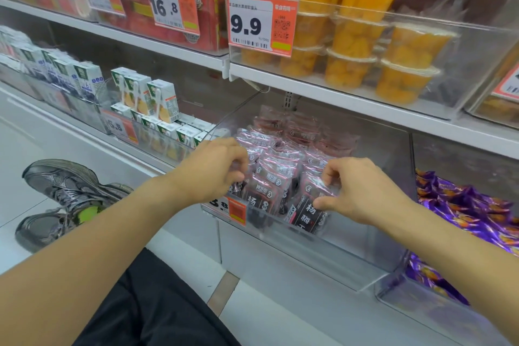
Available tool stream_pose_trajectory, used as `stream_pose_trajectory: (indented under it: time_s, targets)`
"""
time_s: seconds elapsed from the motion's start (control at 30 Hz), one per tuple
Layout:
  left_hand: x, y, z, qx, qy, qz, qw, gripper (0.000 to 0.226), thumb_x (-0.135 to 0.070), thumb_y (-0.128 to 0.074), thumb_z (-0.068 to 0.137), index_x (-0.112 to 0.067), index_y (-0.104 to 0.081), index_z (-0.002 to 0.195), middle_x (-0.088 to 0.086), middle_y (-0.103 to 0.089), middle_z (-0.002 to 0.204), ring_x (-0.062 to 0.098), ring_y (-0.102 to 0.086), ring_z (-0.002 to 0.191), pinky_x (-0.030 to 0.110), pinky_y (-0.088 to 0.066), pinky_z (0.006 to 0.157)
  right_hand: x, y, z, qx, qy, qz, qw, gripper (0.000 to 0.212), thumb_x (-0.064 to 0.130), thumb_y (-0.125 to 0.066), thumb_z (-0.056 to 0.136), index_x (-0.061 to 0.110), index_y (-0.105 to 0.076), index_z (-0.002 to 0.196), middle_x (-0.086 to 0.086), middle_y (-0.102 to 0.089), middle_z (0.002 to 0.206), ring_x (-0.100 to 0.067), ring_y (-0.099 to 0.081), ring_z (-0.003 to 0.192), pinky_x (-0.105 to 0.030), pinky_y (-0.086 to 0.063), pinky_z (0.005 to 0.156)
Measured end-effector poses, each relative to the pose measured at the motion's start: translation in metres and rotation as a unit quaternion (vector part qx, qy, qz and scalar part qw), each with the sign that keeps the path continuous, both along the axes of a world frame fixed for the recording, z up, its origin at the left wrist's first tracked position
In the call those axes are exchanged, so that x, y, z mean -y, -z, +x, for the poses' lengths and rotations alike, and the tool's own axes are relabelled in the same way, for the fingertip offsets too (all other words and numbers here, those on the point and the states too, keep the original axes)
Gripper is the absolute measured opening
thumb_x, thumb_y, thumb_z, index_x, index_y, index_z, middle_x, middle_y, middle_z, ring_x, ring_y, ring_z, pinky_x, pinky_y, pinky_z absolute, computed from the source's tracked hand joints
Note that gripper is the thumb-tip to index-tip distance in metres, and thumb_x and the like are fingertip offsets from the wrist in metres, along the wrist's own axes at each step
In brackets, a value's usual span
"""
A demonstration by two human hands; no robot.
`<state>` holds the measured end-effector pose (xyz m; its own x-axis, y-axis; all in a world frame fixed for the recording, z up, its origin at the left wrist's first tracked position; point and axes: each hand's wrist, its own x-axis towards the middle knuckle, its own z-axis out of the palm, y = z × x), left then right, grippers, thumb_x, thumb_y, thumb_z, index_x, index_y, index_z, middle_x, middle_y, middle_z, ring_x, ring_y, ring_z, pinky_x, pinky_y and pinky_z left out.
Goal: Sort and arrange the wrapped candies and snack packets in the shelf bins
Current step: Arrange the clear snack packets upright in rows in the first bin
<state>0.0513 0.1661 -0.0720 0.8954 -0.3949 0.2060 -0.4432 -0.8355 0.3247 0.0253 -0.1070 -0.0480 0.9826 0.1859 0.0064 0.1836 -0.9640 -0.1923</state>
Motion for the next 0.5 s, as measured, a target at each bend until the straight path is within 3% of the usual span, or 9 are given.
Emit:
stream_pose_trajectory:
  time_s: [0.13, 0.23, 0.3, 0.37, 0.43, 0.5]
  targets:
    - [0.002, 0.021, -0.006, 0.017, -0.023, -0.037, 0.999, 0.036, -0.024, -0.058, 0.095, -0.018, -0.054, 0.130, 0.000, -0.046, 0.133, 0.020, -0.042, 0.125, 0.035, -0.035, 0.110, 0.002, -0.004, 0.001, -0.015, 0.032, -0.018, 0.999, 0.114, 0.068, -0.086, 0.050, 0.030, -0.029, 0.140, -0.005, -0.032, 0.137, -0.026, -0.037, 0.126, -0.041, -0.045, 0.097]
    - [0.006, 0.034, -0.008, 0.023, 0.000, -0.003, 1.000, 0.056, -0.042, -0.026, 0.097, -0.021, -0.040, 0.148, 0.000, -0.036, 0.153, 0.022, -0.024, 0.146, 0.038, -0.011, 0.123, 0.004, -0.006, 0.013, -0.146, 0.061, -0.022, 0.987, 0.145, 0.076, -0.082, 0.048, 0.030, 0.004, 0.155, -0.014, -0.010, 0.160, -0.034, -0.030, 0.143, -0.044, -0.037, 0.111]
    - [0.008, 0.038, -0.009, 0.018, -0.004, 0.002, 1.000, 0.071, -0.055, -0.006, 0.092, -0.027, -0.035, 0.150, -0.005, -0.034, 0.156, 0.015, -0.019, 0.148, 0.038, 0.001, 0.123, 0.002, -0.004, 0.018, -0.215, 0.048, -0.053, 0.974, 0.148, 0.079, -0.076, 0.055, 0.023, 0.018, 0.155, -0.017, -0.008, 0.164, -0.031, -0.035, 0.143, -0.038, -0.038, 0.112]
    - [0.011, 0.040, -0.009, 0.025, -0.014, -0.003, 1.000, 0.078, -0.065, 0.001, 0.089, -0.030, -0.035, 0.150, -0.010, -0.034, 0.154, 0.011, -0.017, 0.147, 0.035, 0.003, 0.122, -0.002, -0.003, 0.018, -0.228, 0.031, -0.094, 0.969, 0.145, 0.078, -0.070, 0.064, 0.012, 0.023, 0.153, -0.018, -0.029, 0.159, -0.030, -0.046, 0.135, -0.033, -0.043, 0.104]
    - [0.013, 0.042, -0.010, 0.048, -0.023, 0.009, 0.999, 0.081, -0.071, 0.003, 0.089, -0.031, -0.035, 0.149, -0.010, -0.034, 0.153, 0.012, -0.018, 0.147, 0.036, 0.002, 0.123, -0.005, -0.003, 0.018, -0.218, 0.038, -0.112, 0.969, 0.140, 0.077, -0.067, 0.068, 0.007, 0.018, 0.154, -0.016, -0.040, 0.154, -0.029, -0.051, 0.129, -0.029, -0.045, 0.094]
    - [0.014, 0.044, -0.009, 0.064, -0.029, 0.011, 0.997, 0.081, -0.072, 0.001, 0.089, -0.031, -0.038, 0.147, -0.010, -0.037, 0.151, 0.013, -0.022, 0.146, 0.035, -0.001, 0.122, -0.006, -0.005, 0.016, -0.201, 0.061, -0.119, 0.971, 0.132, 0.079, -0.067, 0.066, 0.008, 0.000, 0.155, -0.015, -0.044, 0.149, -0.030, -0.053, 0.125, -0.032, -0.046, 0.090]
